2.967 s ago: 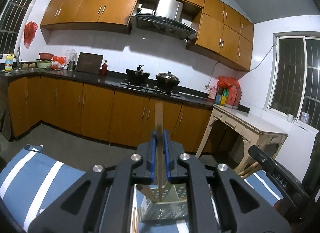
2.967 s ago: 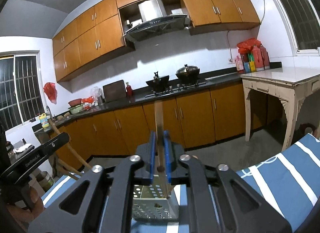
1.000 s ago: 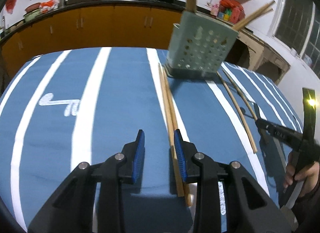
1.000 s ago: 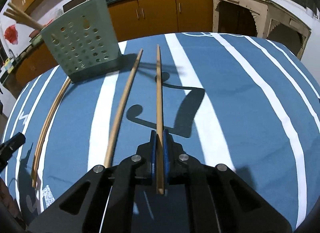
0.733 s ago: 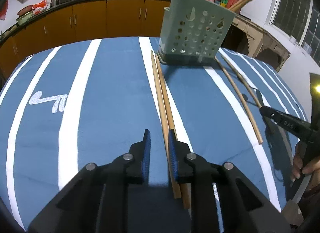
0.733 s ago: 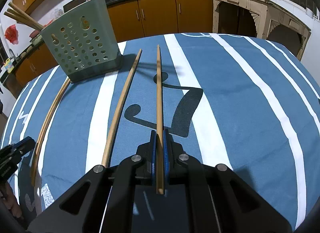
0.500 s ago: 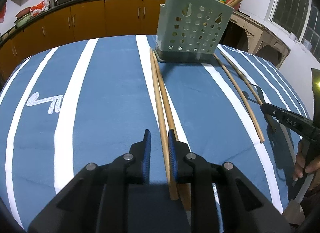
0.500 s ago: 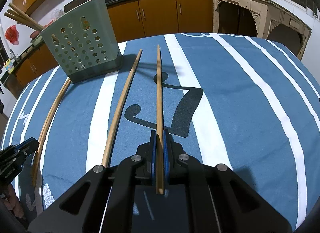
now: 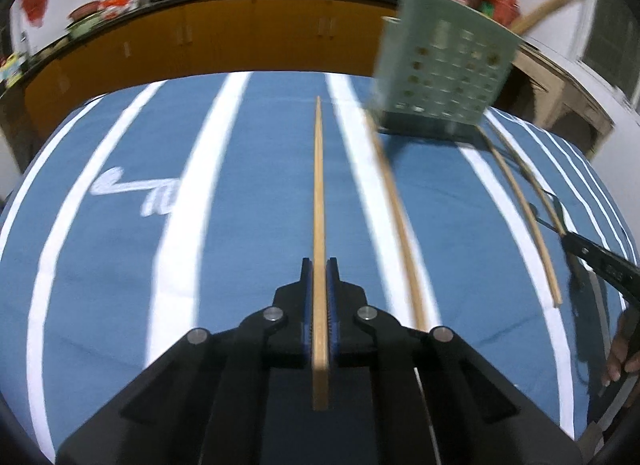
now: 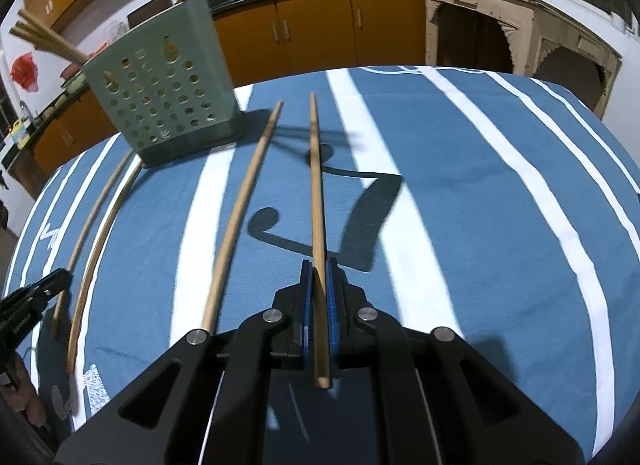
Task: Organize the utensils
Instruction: 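Grasp a chopstick on the cloth with the right gripper while the left gripper grasps another, then lift both held chopsticks and carry them over the green holder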
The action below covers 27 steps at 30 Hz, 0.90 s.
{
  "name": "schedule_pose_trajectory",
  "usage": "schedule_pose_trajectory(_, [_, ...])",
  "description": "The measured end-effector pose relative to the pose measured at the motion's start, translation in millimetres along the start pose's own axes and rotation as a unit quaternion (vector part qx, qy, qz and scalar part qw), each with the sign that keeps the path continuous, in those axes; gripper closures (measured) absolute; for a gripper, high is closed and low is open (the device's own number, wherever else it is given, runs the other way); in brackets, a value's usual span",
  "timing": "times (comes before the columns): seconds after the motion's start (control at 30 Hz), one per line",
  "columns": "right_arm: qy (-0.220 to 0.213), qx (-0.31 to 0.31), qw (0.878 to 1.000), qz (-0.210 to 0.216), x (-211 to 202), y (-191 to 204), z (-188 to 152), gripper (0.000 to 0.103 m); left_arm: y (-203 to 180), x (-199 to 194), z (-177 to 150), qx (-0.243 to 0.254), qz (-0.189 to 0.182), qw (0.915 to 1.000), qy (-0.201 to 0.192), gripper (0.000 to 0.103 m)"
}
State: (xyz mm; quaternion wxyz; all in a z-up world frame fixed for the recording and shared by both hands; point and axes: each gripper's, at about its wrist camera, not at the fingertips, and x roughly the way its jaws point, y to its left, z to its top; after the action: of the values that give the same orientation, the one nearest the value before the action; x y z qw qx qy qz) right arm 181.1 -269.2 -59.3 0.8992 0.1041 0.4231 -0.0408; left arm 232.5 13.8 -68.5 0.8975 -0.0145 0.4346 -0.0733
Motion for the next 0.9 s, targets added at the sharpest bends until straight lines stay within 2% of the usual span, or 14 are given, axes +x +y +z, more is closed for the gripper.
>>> schedule_pose_trajectory(0.17, [0.0, 0.003, 1.0, -0.002, -3.5, -8.2, -3.3, 0.095, 15.3, -7.6, -4.1, -0.017, -0.008, 0.9998, 0.005, 0.095])
schedule_pose_trajectory(0.57, [-0.008, -0.015, 1.0, -0.013, -3.7, -4.8, -6.4, 0.095, 12.4, -8.5, -7.4, -0.012, -0.008, 0.9999, -0.002, 0.092])
schedule_pose_trajectory(0.9, [-0.008, -0.013, 1.0, -0.011, -4.2, -5.6, -7.0, 0.095, 4.6, -8.3, -7.6, 0.004, -0.013, 0.9999, -0.002, 0.08])
